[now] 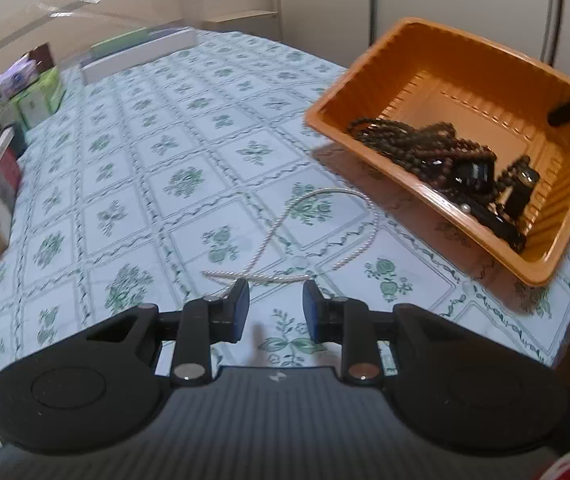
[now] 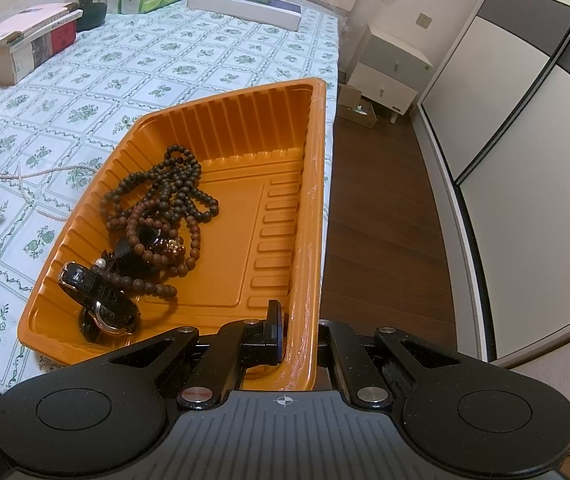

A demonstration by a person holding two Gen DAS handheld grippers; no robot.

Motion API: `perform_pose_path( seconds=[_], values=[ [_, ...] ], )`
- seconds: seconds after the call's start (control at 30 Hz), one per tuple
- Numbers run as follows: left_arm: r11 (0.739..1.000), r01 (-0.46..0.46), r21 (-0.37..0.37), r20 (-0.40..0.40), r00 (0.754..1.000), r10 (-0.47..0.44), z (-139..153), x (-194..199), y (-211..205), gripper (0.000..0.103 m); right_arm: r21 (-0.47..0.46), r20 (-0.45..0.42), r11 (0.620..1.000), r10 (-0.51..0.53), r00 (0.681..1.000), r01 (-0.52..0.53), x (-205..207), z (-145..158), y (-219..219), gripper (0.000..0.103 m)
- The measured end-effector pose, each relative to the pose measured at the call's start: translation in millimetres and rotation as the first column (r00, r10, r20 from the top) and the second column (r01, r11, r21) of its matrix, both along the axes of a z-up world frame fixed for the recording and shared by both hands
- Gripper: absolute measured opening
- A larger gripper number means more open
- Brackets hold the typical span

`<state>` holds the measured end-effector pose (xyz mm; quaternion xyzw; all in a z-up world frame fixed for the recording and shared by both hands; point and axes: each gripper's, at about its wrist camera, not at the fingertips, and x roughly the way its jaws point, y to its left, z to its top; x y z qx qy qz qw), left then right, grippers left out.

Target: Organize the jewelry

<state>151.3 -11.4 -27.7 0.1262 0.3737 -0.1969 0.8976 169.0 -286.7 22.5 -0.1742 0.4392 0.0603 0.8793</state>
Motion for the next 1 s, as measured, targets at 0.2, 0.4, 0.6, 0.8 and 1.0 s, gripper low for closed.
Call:
perform_pose_path(
  seconds=[0.2,0.4,0.6,0.8,1.0],
  values=[
    [0.998,0.010,0.069,0.033,0.999,-0.013,-9.1,12.7,-7.2,0.032,0.000,-0.001,1.000,0.001,1.000,-0.001,-0.3,-0.4,-0.3,0.004],
    [0.995,-0.096,-0.005,0.012,0.995,0.096,-9.8,33.6,12.0,0.032,-0.002,-0.005,1.000,-0.001,1.000,0.001,-0.2,-2.3,-1.7,0.004],
    [0.999,-0.043,-0.006,0.028,0.999,0.044,-14.6,45.0,0.1,0.032,-0.005,-0.008,1.000,-0.001,1.000,0.001,0.5,-3.0,-2.0,0.004],
    [1.000,-0.006,0.013,-0.001,1.000,0.006,-24.8,58.9,-12.8,0.026,-0.005,-0.009,1.000,-0.002,1.000,0.002,0.5,-3.2,-2.4,0.004],
    [0.999,0.017,0.032,-0.042,0.999,-0.015,-31.9,66.3,-15.8,0.012,-0.004,-0.010,1.000,-0.007,1.000,0.007,1.3,-4.9,-2.8,0.004]
  ],
)
